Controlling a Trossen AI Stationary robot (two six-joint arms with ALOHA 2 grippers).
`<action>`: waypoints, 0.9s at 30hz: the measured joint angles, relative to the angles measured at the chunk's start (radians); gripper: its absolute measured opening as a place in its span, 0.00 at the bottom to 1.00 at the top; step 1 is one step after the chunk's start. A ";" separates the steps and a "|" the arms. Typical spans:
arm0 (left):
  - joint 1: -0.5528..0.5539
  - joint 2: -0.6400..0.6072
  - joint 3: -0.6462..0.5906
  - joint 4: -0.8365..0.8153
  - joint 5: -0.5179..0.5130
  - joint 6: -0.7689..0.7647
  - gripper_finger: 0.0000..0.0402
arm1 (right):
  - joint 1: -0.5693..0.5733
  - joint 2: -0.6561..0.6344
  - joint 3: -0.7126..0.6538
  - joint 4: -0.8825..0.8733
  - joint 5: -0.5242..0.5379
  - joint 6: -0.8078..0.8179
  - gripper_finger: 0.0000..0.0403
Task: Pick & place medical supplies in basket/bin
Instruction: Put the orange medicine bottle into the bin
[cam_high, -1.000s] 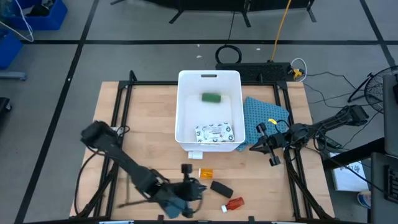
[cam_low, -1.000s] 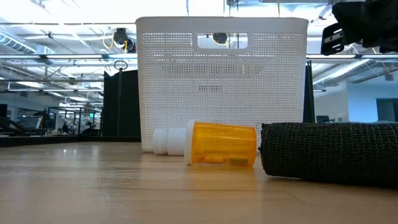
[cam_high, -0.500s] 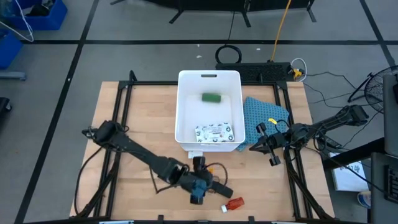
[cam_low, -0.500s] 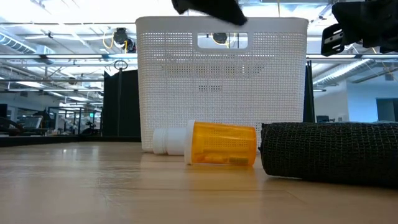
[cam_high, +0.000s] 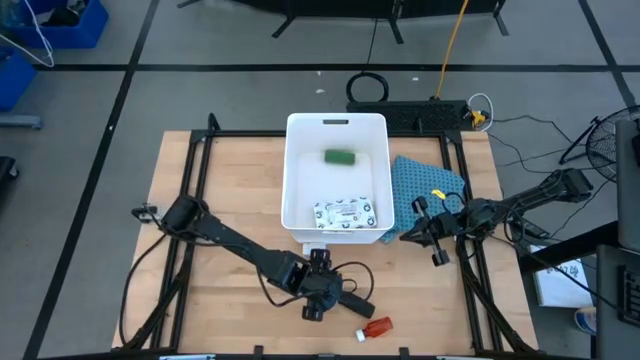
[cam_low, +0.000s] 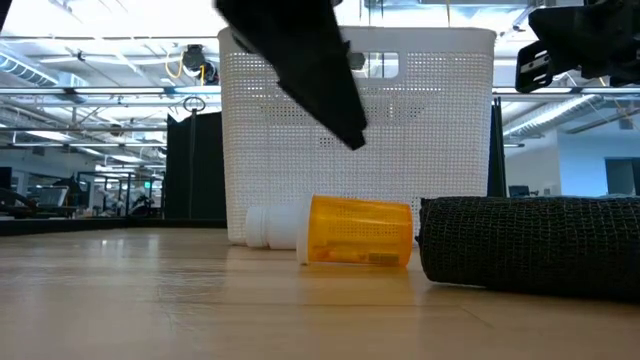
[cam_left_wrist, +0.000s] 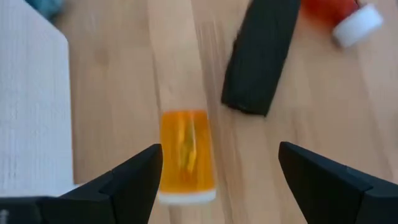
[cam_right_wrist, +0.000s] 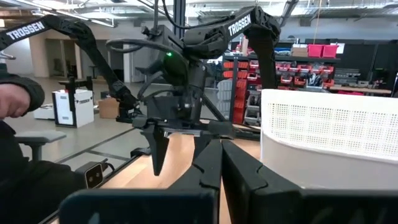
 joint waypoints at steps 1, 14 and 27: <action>0.001 0.002 0.001 0.011 0.004 -0.001 0.81 | 0.000 0.000 0.000 0.000 -0.001 0.007 0.00; 0.006 0.148 0.002 0.025 -0.048 0.043 0.81 | 0.000 0.018 0.000 0.002 0.000 0.031 0.00; 0.048 0.166 0.005 0.041 0.073 0.066 0.74 | 0.000 0.021 0.000 -0.003 -0.001 0.012 0.00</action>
